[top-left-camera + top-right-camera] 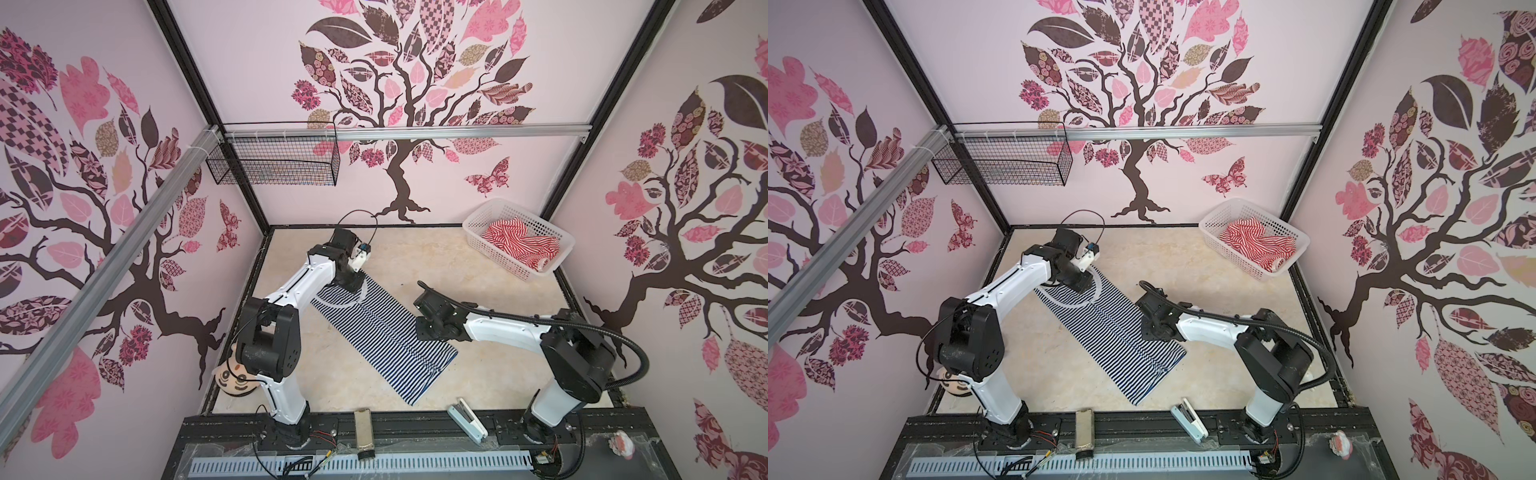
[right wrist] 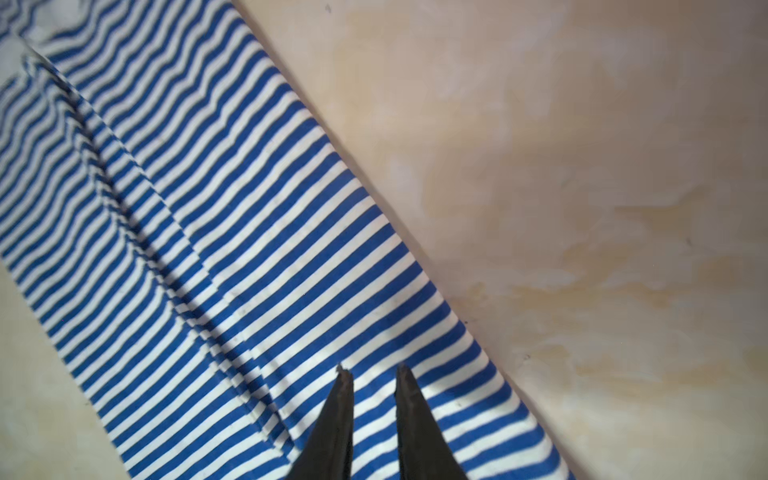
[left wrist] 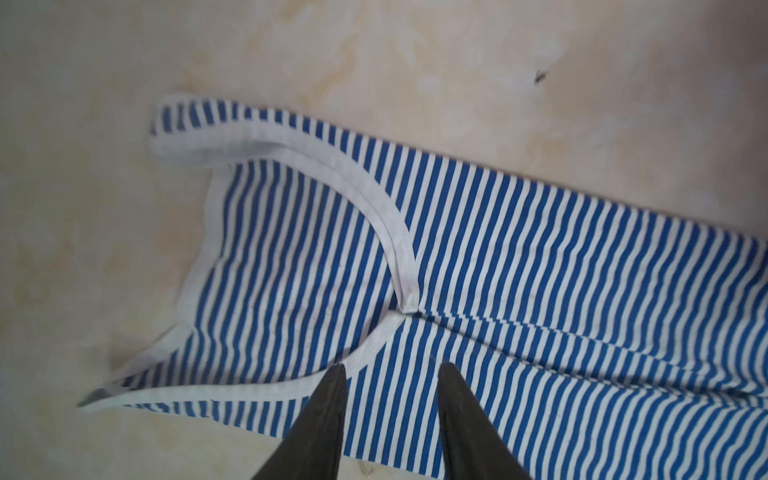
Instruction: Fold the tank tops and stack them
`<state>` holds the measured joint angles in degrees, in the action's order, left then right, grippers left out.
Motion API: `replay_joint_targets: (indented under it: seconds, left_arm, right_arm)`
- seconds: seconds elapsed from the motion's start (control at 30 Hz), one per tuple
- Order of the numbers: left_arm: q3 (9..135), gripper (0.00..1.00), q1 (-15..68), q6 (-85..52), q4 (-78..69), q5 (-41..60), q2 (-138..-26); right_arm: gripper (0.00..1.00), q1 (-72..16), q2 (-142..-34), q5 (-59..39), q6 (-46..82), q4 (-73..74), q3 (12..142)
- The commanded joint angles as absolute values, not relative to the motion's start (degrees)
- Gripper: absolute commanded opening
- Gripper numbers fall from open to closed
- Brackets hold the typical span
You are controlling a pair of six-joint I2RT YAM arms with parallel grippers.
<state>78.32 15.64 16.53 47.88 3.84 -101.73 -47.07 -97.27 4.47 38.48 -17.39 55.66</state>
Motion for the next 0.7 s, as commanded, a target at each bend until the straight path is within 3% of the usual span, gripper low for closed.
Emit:
replay_joint_targets:
  seconds: [0.0,0.3,0.67]
  left_arm:
    - [72.01,0.4,14.66,17.63,47.92,4.92,-96.93]
    - [61.01,0.39,12.96,18.14,43.07,3.91,-96.64]
    - [65.74,0.38,12.52,17.5,42.02,4.74,-106.14]
  right_arm:
    - [0.21,-46.89,-99.65,3.88,36.09,-18.34,57.28]
    - [0.19,-46.85,-99.08,3.6,35.82,-17.41,53.11]
    - [0.18,-46.89,-95.6,3.03,38.61,-15.66,46.32]
